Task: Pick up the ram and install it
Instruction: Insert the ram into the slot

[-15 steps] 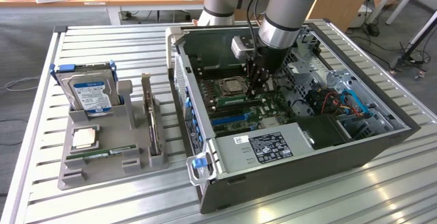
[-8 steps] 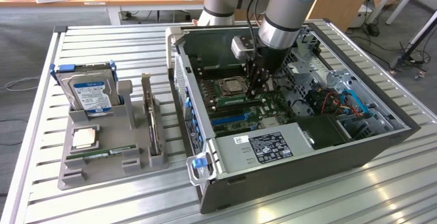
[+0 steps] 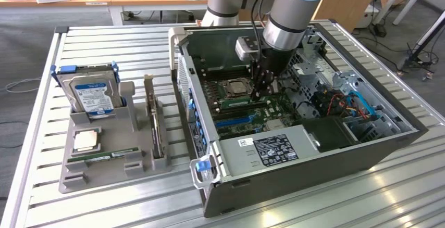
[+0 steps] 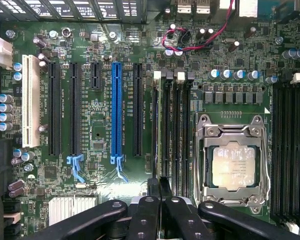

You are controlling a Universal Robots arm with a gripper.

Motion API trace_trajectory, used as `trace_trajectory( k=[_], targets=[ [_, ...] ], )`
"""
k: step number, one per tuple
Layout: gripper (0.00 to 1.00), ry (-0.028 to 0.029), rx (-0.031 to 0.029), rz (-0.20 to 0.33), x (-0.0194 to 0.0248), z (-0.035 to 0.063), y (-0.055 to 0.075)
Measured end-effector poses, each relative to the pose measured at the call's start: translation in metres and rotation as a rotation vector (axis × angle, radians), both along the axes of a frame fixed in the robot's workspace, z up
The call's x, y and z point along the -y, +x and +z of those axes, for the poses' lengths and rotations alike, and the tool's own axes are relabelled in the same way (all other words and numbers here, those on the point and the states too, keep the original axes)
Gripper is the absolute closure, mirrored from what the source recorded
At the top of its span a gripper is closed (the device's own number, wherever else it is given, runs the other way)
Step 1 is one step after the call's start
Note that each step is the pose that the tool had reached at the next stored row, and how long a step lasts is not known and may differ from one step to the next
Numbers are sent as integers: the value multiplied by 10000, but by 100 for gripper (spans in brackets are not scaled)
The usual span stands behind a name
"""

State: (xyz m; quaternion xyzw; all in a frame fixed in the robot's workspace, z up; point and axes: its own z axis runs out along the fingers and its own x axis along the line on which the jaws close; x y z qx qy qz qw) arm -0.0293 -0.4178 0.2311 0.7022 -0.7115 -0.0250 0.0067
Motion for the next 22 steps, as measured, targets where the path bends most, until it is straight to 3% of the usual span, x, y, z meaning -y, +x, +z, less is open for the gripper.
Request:
trace_trajectory(
  k=[22],
  targets=[
    [88,2,0,0,0,-16,0]
  ],
)
